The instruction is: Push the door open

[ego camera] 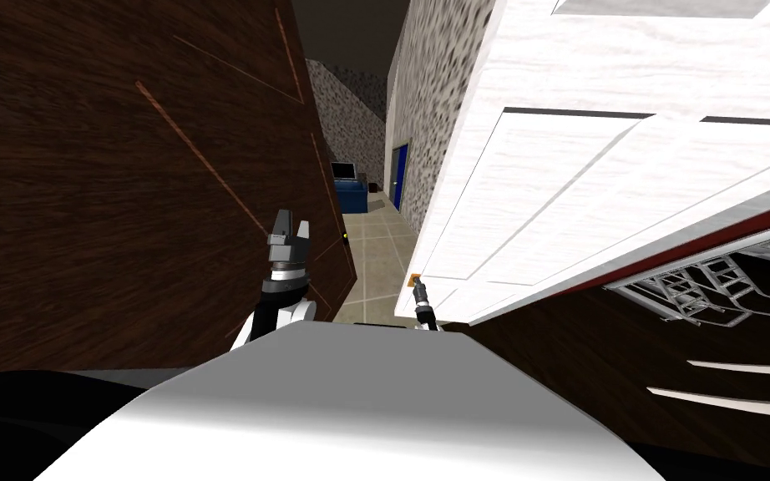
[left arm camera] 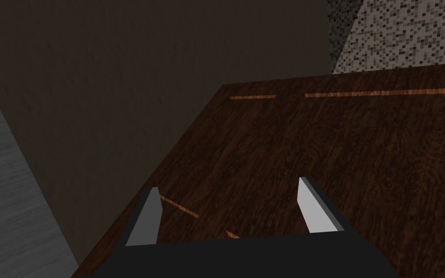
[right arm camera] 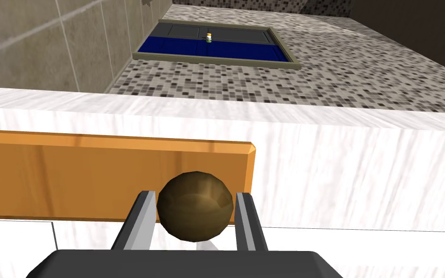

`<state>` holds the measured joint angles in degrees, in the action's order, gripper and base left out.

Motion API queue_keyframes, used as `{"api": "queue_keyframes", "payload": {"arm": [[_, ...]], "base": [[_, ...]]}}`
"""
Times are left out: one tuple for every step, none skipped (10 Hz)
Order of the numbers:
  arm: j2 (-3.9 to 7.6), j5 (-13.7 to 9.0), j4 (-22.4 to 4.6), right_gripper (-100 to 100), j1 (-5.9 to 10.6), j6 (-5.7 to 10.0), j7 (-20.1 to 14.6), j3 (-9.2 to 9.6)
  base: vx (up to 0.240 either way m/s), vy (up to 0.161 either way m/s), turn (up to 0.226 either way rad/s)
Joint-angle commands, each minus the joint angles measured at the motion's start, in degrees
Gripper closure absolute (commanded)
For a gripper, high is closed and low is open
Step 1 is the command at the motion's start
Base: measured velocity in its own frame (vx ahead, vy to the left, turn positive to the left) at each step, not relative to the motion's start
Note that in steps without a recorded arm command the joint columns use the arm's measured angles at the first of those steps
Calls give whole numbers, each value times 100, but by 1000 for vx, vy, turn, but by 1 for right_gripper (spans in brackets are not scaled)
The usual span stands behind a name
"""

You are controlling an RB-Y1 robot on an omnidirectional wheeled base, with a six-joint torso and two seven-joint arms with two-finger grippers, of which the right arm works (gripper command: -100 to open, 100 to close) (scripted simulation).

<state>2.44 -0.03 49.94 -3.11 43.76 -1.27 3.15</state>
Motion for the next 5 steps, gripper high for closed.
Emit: {"api": "queue_keyframes", "payload": {"arm": [[0,-2,0,100,-7,6,-3,-1],[0,-2,0,100,-7,6,-3,-1],[0,-2,0,100,-7,6,-3,-1],[60,-60,-39,100,18,-3,65,-36],[82,-88,-53,100,33,-1,95,-54]], "base": [[-10,-1,-1],[-6,1,-2],[0,0,0],[130,-6,-71],[173,-9,-87]]}}
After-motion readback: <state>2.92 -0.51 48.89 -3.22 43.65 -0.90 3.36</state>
